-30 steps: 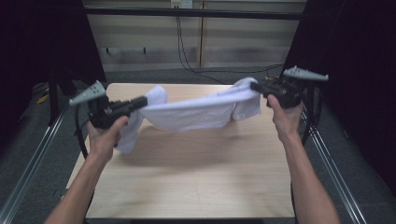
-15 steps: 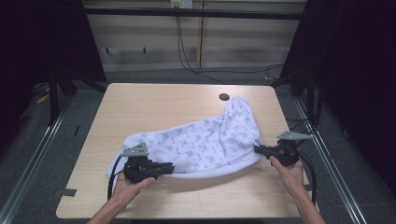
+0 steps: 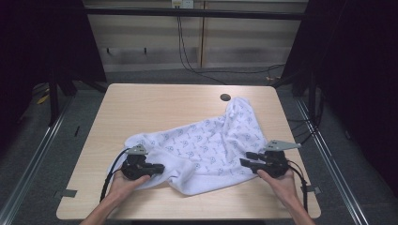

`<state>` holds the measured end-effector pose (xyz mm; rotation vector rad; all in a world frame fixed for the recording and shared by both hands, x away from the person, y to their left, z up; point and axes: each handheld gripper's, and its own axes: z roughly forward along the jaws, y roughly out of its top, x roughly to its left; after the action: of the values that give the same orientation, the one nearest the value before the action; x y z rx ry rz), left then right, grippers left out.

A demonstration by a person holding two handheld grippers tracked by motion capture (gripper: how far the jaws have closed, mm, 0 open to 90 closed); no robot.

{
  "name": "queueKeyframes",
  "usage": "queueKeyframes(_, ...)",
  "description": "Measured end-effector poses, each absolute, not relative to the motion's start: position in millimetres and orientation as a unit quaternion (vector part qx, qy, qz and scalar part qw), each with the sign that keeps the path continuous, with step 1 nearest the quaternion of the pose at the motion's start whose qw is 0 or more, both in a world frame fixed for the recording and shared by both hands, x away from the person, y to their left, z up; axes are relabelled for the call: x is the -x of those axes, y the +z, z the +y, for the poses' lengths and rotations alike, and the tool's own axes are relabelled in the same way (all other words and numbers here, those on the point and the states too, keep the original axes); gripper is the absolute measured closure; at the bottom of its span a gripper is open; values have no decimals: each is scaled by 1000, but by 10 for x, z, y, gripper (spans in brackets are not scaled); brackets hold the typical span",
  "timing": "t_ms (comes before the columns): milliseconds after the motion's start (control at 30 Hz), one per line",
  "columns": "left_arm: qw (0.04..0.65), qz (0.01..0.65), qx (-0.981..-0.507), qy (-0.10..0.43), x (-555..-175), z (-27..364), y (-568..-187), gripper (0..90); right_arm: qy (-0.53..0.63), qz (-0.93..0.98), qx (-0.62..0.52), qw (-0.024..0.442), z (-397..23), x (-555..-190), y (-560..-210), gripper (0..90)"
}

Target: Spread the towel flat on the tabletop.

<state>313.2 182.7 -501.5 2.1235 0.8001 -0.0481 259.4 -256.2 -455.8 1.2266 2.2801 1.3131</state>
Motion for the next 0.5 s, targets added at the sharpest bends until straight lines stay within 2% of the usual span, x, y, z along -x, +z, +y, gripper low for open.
queueKeyframes(33, 422, 320, -848, -19, -3132, 1827, -5015, 876, 449, 780, -420, 119, -2562, -2594, -4558, 578)
queueKeyframes(67, 417, 319, -851, -13, -3129, 1808, -5012, 900, 453, 790, -401, 102, -2376, -2628, -4567, 577)
queueKeyframes(167, 411, 313, -856, -10, -3082, 1755, -5006, 900, 456, 798, -384, 90, -2173, -2670, -4574, 573)
queueKeyframes(333, 411, 295, -862, -23, -2914, 1544, -5005, 900, 463, 813, -350, 51, -1604, -2815, -4634, 545)
queueKeyframes(500, 408, 286, -866, -40, -2865, 1387, -4968, 884, 448, 831, -328, 27, -1313, -2817, -4755, 526)
